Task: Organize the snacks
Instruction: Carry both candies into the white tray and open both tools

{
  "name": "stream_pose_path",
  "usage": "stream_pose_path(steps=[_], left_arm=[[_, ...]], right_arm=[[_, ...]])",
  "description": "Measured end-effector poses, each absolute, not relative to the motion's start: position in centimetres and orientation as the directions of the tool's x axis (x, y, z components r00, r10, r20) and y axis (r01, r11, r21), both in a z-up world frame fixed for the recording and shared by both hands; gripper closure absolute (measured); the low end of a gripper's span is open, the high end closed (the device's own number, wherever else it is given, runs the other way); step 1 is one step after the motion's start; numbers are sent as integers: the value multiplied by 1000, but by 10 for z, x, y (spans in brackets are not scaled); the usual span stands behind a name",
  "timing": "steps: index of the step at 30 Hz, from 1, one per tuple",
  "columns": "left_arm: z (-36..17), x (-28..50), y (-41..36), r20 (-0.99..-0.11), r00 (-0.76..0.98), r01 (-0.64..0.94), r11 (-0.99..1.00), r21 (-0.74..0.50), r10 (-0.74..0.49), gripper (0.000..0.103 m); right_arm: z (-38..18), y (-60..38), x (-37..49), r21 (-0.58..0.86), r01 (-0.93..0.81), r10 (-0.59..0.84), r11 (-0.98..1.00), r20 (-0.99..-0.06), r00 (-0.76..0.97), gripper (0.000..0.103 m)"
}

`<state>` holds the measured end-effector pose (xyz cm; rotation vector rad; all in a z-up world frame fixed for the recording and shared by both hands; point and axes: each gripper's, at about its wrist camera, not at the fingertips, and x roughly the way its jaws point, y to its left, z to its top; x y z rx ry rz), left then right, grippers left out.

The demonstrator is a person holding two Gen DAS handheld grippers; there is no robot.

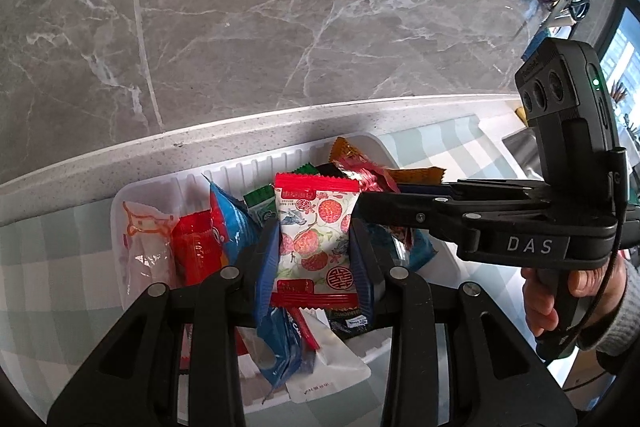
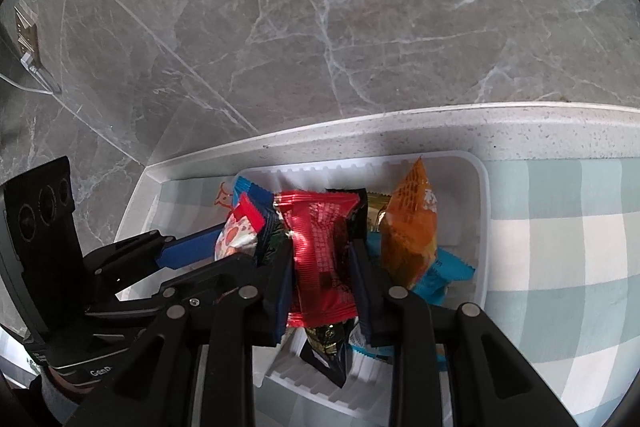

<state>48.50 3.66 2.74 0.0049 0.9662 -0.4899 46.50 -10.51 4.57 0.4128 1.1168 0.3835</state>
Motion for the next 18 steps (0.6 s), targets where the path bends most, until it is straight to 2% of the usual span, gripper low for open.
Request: stream_pose_path(steps=[4,6,7,8,10,13,18], left_arm=[[27,485,37,-786,474,396,894,-211,-396,70],[25,487,36,-789,476,387,898,-209,-389,59],[25,486,36,-787,483,384,901,-204,-384,47],[26,485,36,-782,494,381,903,-199,-380,43],[26,485,36,-779,498,379,904,-201,-382,43],[28,483,38,-775,509,369,908,-196,-374,36],[33,478,43,-772,523,357,915,-189,-363,34]], right_arm=[[44,-102,467,483,-90,477,871,-786,392,73],[43,-101,467,480,-92,475,872,-788,392,73],[44,-101,467,477,-93,472,874,-789,393,73],[44,-101,466,472,-94,468,876,-791,394,73],[45,-101,465,470,-96,467,877,-791,396,73],[47,-102,462,469,-98,467,878,-789,400,69],[57,-104,455,483,-104,479,870,-774,415,66]])
